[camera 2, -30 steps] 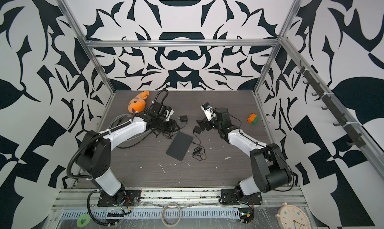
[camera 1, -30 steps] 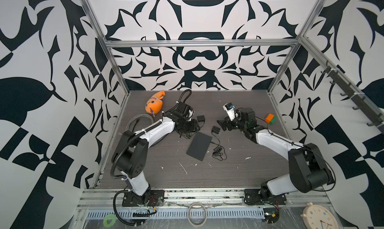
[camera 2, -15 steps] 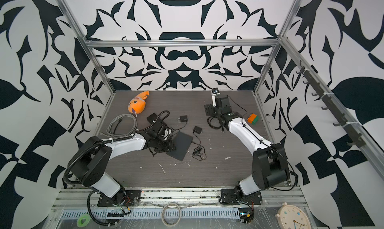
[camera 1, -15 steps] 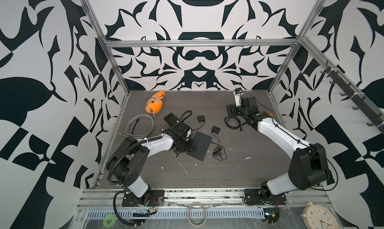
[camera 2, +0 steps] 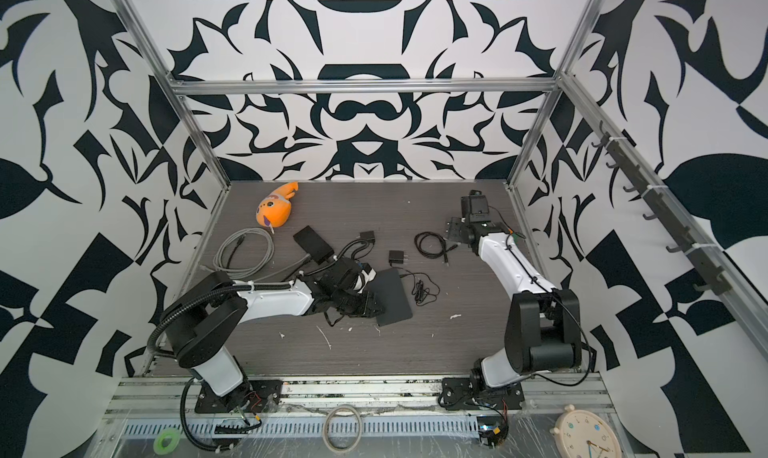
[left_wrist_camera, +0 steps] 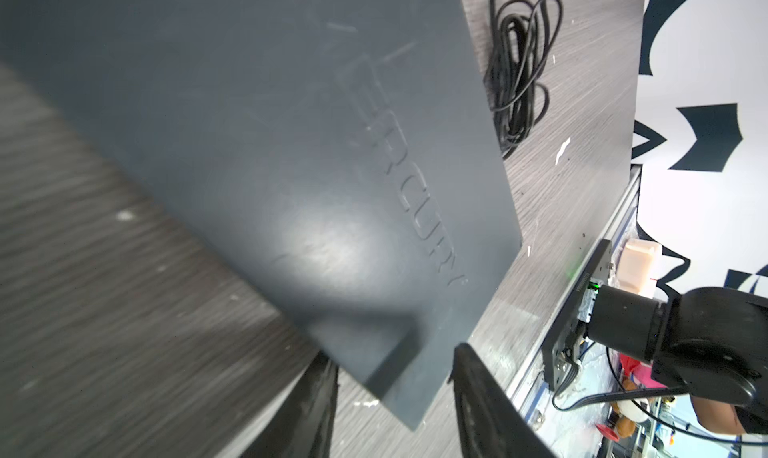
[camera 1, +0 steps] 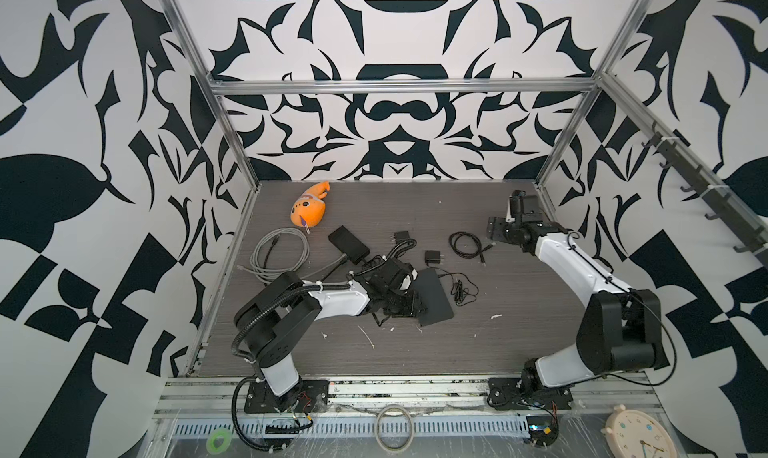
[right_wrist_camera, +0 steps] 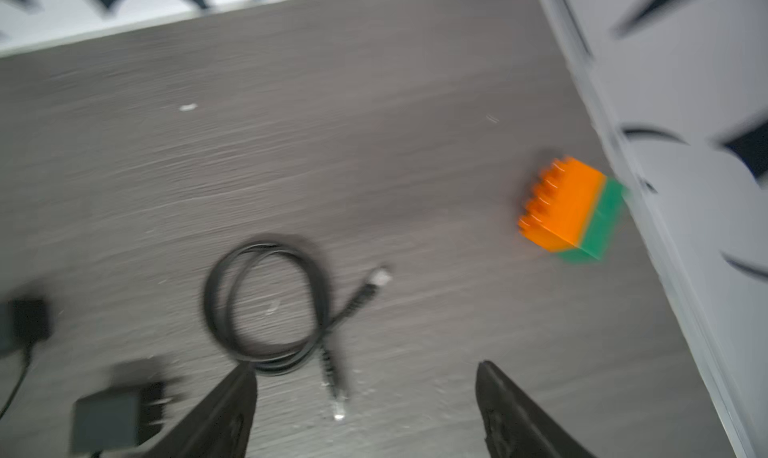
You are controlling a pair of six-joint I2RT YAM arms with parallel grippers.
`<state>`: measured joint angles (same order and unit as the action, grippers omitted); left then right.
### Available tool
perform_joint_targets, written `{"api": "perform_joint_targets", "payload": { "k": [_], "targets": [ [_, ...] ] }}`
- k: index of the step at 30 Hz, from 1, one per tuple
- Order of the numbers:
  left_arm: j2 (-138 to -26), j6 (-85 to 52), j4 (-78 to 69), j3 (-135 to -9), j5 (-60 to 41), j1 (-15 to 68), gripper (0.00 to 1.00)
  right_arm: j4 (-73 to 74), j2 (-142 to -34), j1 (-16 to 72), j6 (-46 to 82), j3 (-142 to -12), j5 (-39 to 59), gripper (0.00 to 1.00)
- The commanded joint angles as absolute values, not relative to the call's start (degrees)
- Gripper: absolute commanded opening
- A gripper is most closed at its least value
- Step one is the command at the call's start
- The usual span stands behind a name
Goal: Insert the plug into the switch port
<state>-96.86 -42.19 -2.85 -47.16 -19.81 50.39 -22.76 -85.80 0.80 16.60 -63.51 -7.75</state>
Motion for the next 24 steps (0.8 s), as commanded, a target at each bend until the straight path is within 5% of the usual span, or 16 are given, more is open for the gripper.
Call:
{"api": "perform_joint_targets", "payload": {
  "k": [1, 9, 19, 24],
  "targets": [
    [-88.3, -38.1, 2.6, -44.8, -14.3, 47.9, 0.48, -28.8, -85.4, -4.0, 22.3, -66.1, -9.9, 0.88],
    [-80.8, -31.2, 10.5, -44.9, 0.1, 44.6, 0.48, -28.5, -94.5, -14.4, 27.0, -71.1, -8.2, 0.92],
    [-90.8, -28.7, 6.7, -49.4, -0.4, 44.5, 0.49, -29.1, -101.4, -12.3, 25.6, -78.2, -4.2, 0.93],
    [-93.7, -29.0, 5.1, -50.3, -0.2, 44.4, 0.50, -28.2, -99.0, -6.1, 23.7, -76.2, -0.2, 0.78]
  ]
}}
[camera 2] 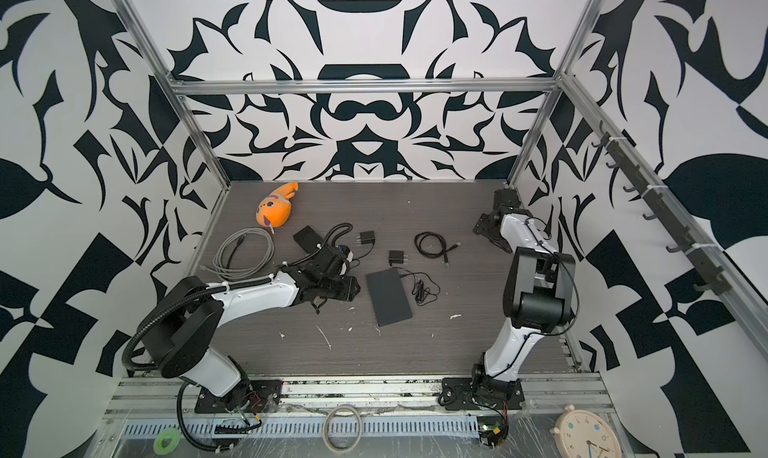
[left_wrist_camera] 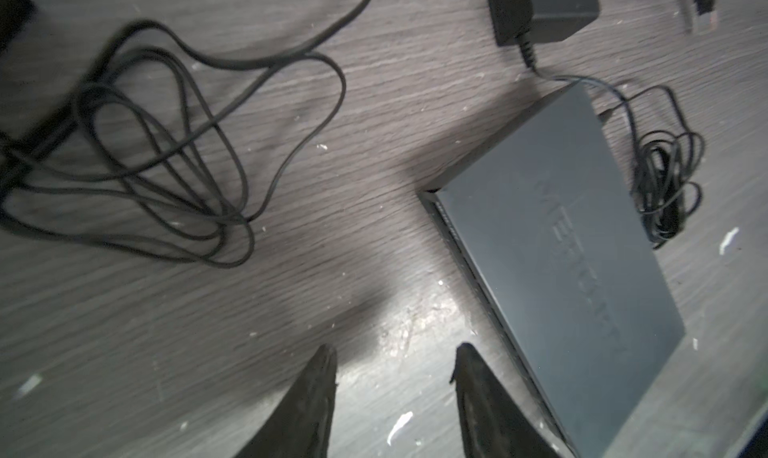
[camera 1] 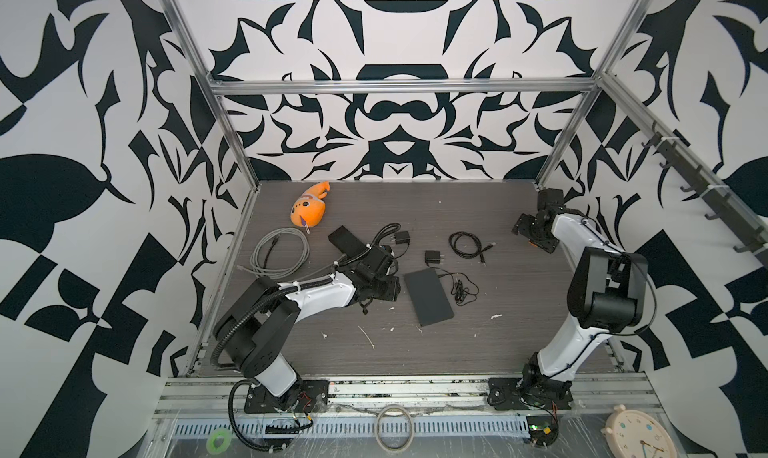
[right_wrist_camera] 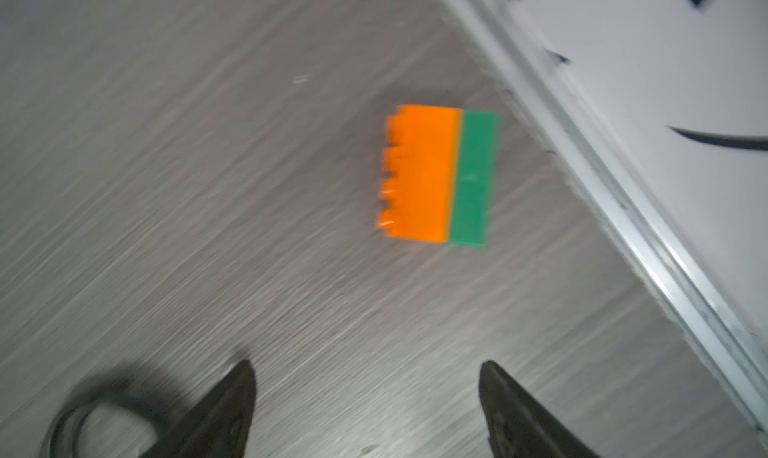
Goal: Insert the plug into the switch port
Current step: 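Grasp the black ethernet cable near its plug with right gripper while left gripper lifts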
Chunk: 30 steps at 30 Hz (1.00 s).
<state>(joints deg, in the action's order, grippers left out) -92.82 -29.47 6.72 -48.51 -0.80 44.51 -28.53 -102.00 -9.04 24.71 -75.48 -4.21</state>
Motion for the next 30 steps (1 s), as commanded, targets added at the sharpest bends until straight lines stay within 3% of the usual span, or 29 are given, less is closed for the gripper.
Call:
{"api": "perform_joint_targets", "payload": {
  "k": [1, 10, 19, 22, 26, 27, 30],
  "targets": [
    [-94.1, -29.0, 5.0, -50.4, -0.3, 44.3, 0.50, -28.7, -99.1, -4.9, 23.3, -76.3, 0.9, 0.73],
    [-92.9, -30.9, 5.4, -51.4, -1.9, 42.5, 0.50, -30.2, -101.8, 3.9, 21.1, -74.4, 3.0, 0.51],
    [-91.9, -30.9, 6.7, -53.2, -2.1, 41.7, 0.50, -29.4, -103.8, 5.3, 20.6, -69.0, 2.2, 0.43],
    [-91.7, -30.8, 7.5, -54.5, -2.0, 41.8, 0.50, -29.3, -105.1, 5.4, 20.4, -68.3, 2.8, 0.32],
    [-90.5, -30.0, 8.4, -55.2, -0.7, 41.7, 0.50, -28.0, -105.3, 5.6, 20.7, -66.7, 4.2, 0.30],
    [-90.3, -29.6, 8.9, -55.5, -0.3, 41.7, 0.50, -27.8, -105.4, 5.7, 20.8, -66.5, 4.1, 0.27],
    [-89.5, -28.8, 10.3, -56.4, 0.1, 41.3, 0.50, -28.0, -105.7, 5.6, 20.2, -66.3, 3.6, 0.05]
  ]
}}
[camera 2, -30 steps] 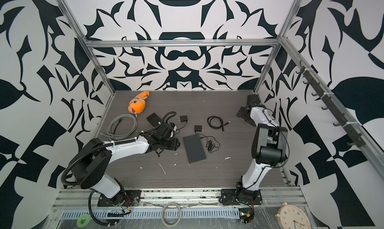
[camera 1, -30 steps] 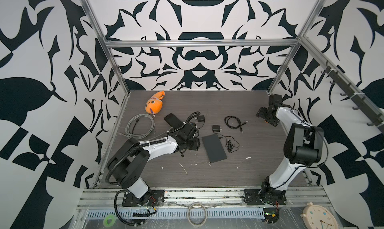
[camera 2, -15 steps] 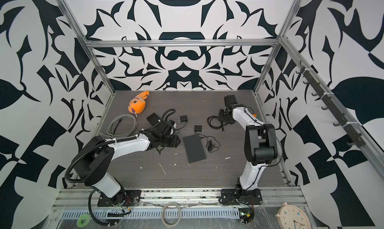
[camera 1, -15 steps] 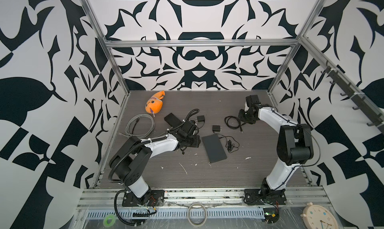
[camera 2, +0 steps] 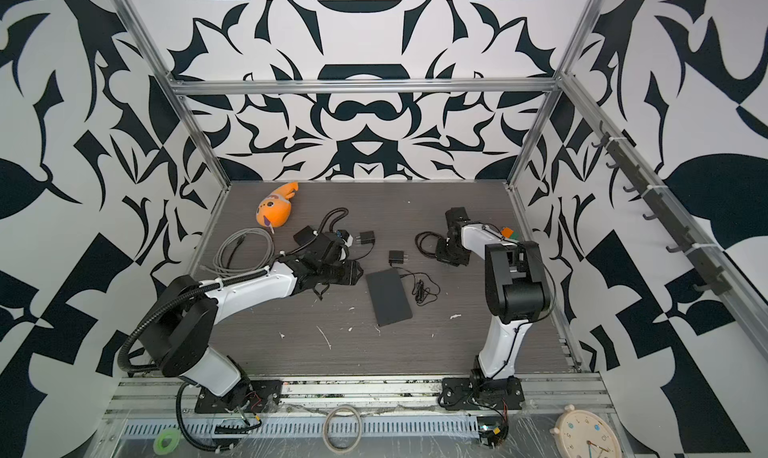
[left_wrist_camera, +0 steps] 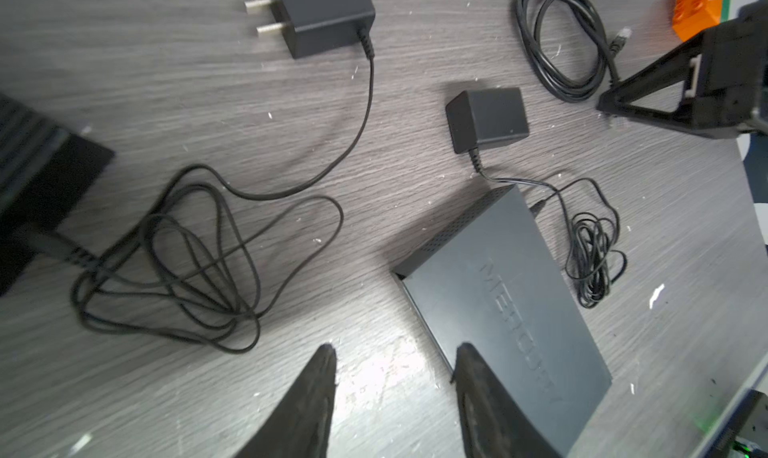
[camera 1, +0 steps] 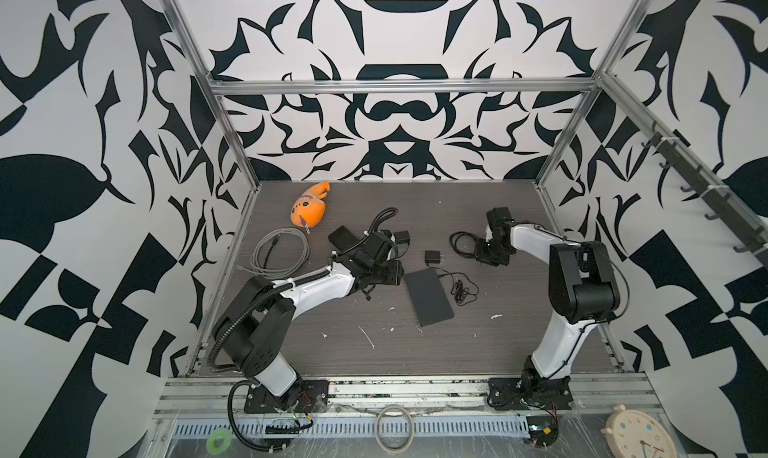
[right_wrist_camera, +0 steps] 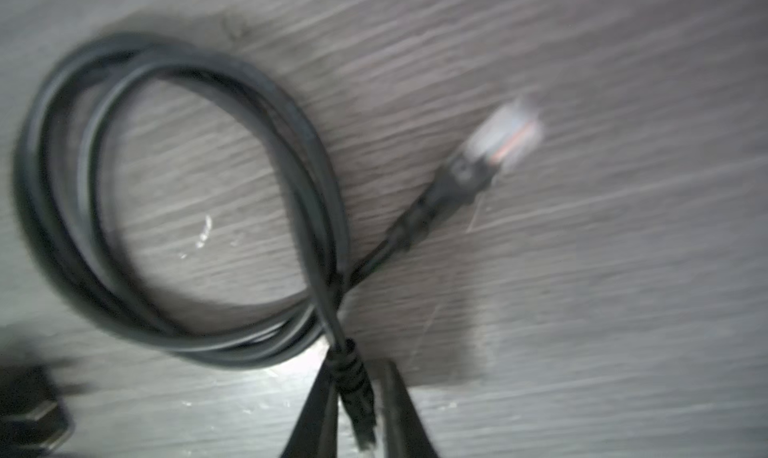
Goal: Insert the plug into the switch port
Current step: 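Grasp the black ethernet cable near its plug with right gripper while left gripper lifts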
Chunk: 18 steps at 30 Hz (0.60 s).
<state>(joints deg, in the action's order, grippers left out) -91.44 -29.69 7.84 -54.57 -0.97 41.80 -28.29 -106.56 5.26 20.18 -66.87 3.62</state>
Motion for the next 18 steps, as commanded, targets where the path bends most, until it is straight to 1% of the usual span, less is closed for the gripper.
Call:
{"api": "perform_joint_targets", "payload": {
  "k": [1, 7, 10, 12, 15, 16, 18],
  "targets": [
    [-89.2, -28.5, 10.9, -56.8, 0.4, 41.2, 0.50, -28.4, -105.5, 5.6, 19.8, -66.6, 3.7, 0.01],
    [-85.8, -27.3, 13.0, -58.2, 0.3, 39.5, 0.51, -33.5, -100.5, 5.7, 17.4, -70.5, 2.5, 0.00],
    [-84.1, -26.0, 14.8, -59.2, -0.2, 37.7, 0.51, -35.9, -96.6, 7.3, 15.2, -73.2, 4.4, 0.00],
    [-83.1, -25.5, 16.4, -60.1, -1.6, 35.8, 0.51, -35.8, -93.3, 10.6, 12.9, -73.8, 5.6, 0.00],
    [-80.8, -26.5, 17.1, -59.9, -4.2, 31.1, 0.51, -33.3, -89.1, 17.1, 10.9, -73.5, 11.8, 0.00],
    [-79.7, -26.5, 17.6, -60.0, -4.0, 29.8, 0.51, -32.3, -87.8, 20.0, 10.1, -73.2, 13.8, 0.00],
    [-77.5, -26.1, 19.6, -60.4, -2.9, 27.6, 0.51, -29.5, -86.1, 26.4, 8.5, -72.1, 14.2, 0.00]
  ]
}}
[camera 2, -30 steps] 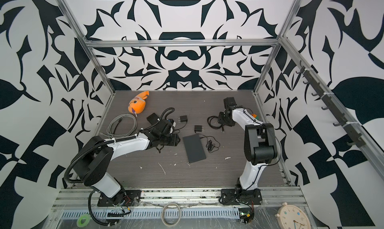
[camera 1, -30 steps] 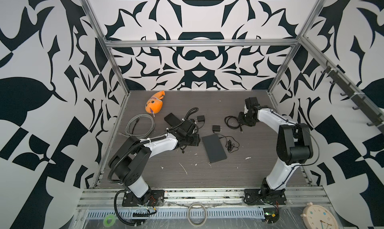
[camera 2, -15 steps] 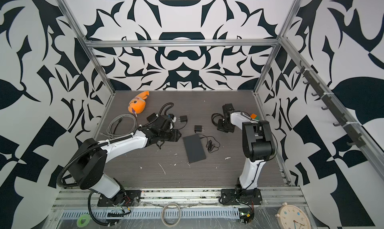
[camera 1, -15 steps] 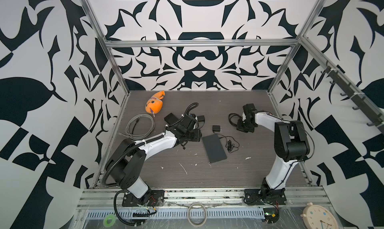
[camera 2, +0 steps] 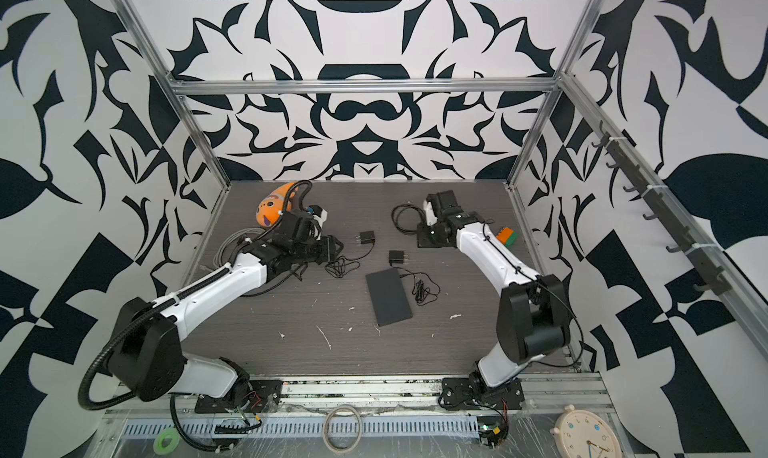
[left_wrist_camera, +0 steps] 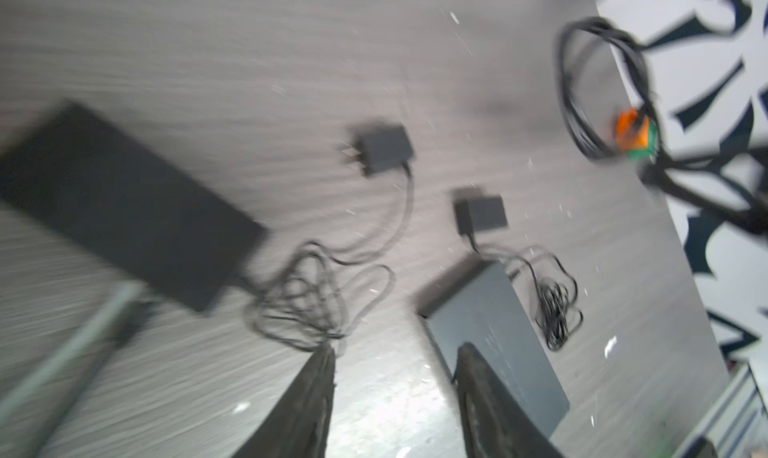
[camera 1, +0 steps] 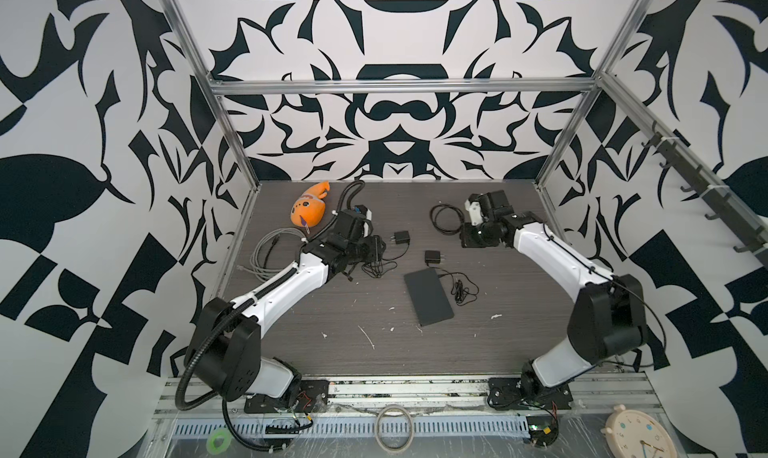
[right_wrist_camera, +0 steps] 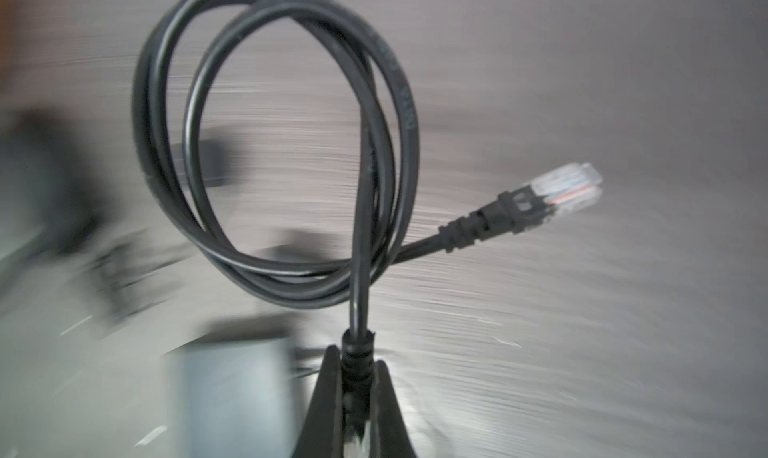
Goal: Insert the plug into the switch port
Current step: 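Grasp the black ethernet cable near its plug with right gripper while left gripper lifts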
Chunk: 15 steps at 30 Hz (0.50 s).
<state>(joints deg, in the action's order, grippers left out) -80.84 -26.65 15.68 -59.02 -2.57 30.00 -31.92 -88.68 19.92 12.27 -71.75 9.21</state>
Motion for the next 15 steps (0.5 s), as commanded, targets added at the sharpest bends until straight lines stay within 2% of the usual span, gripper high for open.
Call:
{"api": "perform_joint_targets", "payload": {
  "k": [1, 5, 7, 15],
  "targets": [
    [-76.0, -26.0, 20.8, -60.8, -1.8, 26.5, 0.51, -28.8, -85.8, 29.7, 7.4, -71.6, 14.7, 0.00],
    [-69.1, -25.7, 24.9, -60.9, 1.0, 21.8, 0.53, -25.6, -87.5, 39.7, 3.0, -69.6, 17.8, 0.00],
    [-67.4, -24.8, 26.1, -60.8, 0.3, 20.0, 0.54, -24.0, -89.4, 44.2, 0.0, -68.1, 16.1, 0.00],
    [-68.9, -22.0, 30.0, -59.2, -4.9, 19.6, 0.53, -20.8, -99.8, 53.0, -8.5, -66.3, 16.5, 0.00]
  ]
}}
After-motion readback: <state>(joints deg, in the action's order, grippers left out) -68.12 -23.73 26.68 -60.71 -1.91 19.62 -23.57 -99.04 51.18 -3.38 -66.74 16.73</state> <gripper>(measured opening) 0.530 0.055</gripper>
